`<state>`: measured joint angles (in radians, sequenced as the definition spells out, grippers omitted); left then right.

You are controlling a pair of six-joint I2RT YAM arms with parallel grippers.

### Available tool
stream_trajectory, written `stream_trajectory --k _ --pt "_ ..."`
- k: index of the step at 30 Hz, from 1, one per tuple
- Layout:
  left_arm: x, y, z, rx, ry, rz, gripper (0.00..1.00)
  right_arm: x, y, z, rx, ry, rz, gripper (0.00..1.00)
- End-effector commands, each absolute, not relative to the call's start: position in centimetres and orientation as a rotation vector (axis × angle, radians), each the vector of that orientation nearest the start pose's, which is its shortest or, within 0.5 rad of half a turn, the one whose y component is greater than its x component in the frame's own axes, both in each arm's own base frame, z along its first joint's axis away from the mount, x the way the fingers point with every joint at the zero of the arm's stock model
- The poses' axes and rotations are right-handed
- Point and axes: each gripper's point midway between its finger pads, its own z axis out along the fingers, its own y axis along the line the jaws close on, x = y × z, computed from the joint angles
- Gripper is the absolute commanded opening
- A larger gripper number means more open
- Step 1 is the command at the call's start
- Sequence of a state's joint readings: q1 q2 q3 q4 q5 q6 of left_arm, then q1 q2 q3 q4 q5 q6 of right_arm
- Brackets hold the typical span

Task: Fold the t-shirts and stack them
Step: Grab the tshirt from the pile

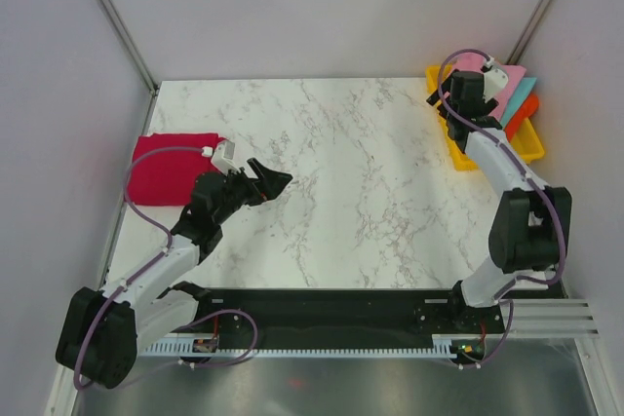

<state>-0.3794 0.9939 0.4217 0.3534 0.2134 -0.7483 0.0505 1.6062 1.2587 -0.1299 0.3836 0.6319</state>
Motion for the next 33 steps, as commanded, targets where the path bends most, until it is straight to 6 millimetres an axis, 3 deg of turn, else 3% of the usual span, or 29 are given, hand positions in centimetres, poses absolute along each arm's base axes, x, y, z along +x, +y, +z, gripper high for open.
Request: stream_trajectory --k 1,2,3,4,5,7,8,10,12,13,15,16,18,19,20,22,25,29,30,31,32,33 --pt "29.5 -19.2 19.8 -0.158 1.823 -1.023 0.96 49.9 -4.9 17.8 0.870 1.900 -0.168 0.88" --pt "29.5 -19.2 19.9 -0.155 1.822 -1.025 0.96 51.1 -5.3 18.9 0.877 1.873 -0.181 0.88" --pt "29.4 -19.2 19.9 -0.157 1.821 -1.029 0.96 51.6 -5.8 18.5 0.877 1.881 -0.215 0.86" --pt "29.3 -19.2 19.9 -0.155 1.819 -1.031 0.96 52.0 -6.8 16.8 0.897 1.904 -0.285 0.86" --pt "29.3 -19.2 19.8 -0.160 1.820 -1.033 0.96 52.9 -7.2 17.7 0.896 1.881 -0.295 0.86" --pt "29.3 -19.2 19.8 -0.163 1.820 -1.035 0.95 53.5 -8.3 16.1 0.900 1.905 -0.363 0.86" --pt "29.3 -19.2 19.7 -0.166 1.822 -1.037 0.95 54.4 -8.4 16.8 0.893 1.891 -0.360 0.86" --pt "29.3 -19.3 19.6 -0.168 1.828 -1.040 0.95 55.0 -8.7 15.4 0.877 1.925 -0.409 0.85" --pt "29.2 -19.4 19.6 -0.166 1.828 -1.045 0.95 55.8 -9.1 15.8 0.874 1.906 -0.433 0.85" --pt "29.2 -19.4 19.6 -0.167 1.829 -1.046 0.95 56.1 -9.2 14.7 0.863 1.929 -0.458 0.85" --pt "29.1 -19.5 19.5 -0.164 1.833 -1.055 0.95 56.6 -11.5 14.7 0.902 1.905 -0.481 0.84" --pt "29.1 -19.5 19.6 -0.163 1.832 -1.058 0.95 56.9 -11.8 13.6 0.905 1.919 -0.491 0.83" --pt "29.1 -19.5 19.8 -0.163 1.826 -1.061 0.94 57.7 -12.4 13.3 0.908 1.915 -0.486 0.81" --pt "29.1 -19.5 19.6 -0.166 1.832 -1.060 0.94 57.9 -12.5 11.8 0.908 1.940 -0.496 0.80" --pt "29.1 -19.6 19.6 -0.168 1.834 -1.066 0.94 58.5 -12.6 11.8 0.914 1.930 -0.485 0.79" --pt "29.0 -19.8 19.6 -0.162 1.838 -1.078 0.94 58.9 -13.2 10.0 0.926 1.951 -0.488 0.75" --pt "29.0 -19.8 19.5 -0.163 1.839 -1.079 0.91 59.9 -14.1 8.8 0.934 1.954 -0.487 0.71" --pt "29.1 -19.9 19.3 -0.163 1.850 -1.082 0.88 60.1 -14.6 7.7 0.941 1.967 -0.483 0.48" --pt "29.1 -20.0 19.3 -0.160 1.850 -1.085 0.88 60.1 -14.7 8.3 0.949 1.953 -0.473 0.27" --pt "29.1 -20.0 19.3 -0.160 1.850 -1.085 0.87 60.1 -14.7 8.9 0.953 1.944 -0.474 0.15" --pt "29.2 -20.0 19.2 -0.159 1.851 -1.081 0.87 59.6 -14.8 9.2 0.960 1.936 -0.486 0.05" --pt "29.2 -20.0 19.2 -0.159 1.851 -1.079 0.87 59.4 -14.7 11.4 0.964 1.897 -0.484 0.00"
